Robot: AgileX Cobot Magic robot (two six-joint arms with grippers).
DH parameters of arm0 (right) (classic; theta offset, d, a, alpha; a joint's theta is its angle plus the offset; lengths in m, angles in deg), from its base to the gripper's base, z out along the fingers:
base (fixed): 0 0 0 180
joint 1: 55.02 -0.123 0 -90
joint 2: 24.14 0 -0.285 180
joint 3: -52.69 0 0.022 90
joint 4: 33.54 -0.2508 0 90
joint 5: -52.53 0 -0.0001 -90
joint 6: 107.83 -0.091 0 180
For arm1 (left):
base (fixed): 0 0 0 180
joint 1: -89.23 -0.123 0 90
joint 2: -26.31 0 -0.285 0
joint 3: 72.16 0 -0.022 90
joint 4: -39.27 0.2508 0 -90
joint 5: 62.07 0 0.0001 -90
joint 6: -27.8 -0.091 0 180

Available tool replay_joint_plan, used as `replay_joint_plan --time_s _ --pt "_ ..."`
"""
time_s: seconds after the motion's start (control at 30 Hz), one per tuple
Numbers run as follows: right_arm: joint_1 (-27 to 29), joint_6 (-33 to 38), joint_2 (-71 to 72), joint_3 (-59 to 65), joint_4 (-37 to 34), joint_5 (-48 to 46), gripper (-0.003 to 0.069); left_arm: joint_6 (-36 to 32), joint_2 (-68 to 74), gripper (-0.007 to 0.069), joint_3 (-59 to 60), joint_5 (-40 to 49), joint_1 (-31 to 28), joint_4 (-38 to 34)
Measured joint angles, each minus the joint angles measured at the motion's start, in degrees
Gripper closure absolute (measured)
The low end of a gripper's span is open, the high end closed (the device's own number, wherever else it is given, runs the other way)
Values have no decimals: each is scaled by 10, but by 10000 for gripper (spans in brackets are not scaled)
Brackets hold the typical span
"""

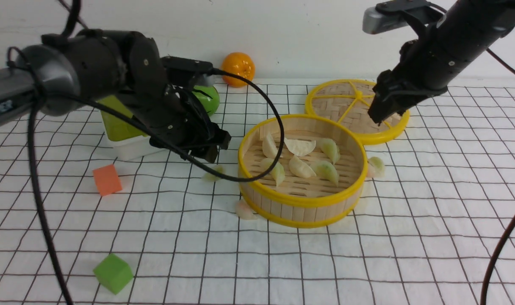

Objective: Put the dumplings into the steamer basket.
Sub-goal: Use the left arm to grab a dumpling, then use the left arm to put the dumpling into the steamer

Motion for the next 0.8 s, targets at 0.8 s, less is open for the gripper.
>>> replay_joint_plan --time_s 0.8 --pt "4 -5 0 0 -12 -5 389 -11 157 468 -107 4 -1 -7"
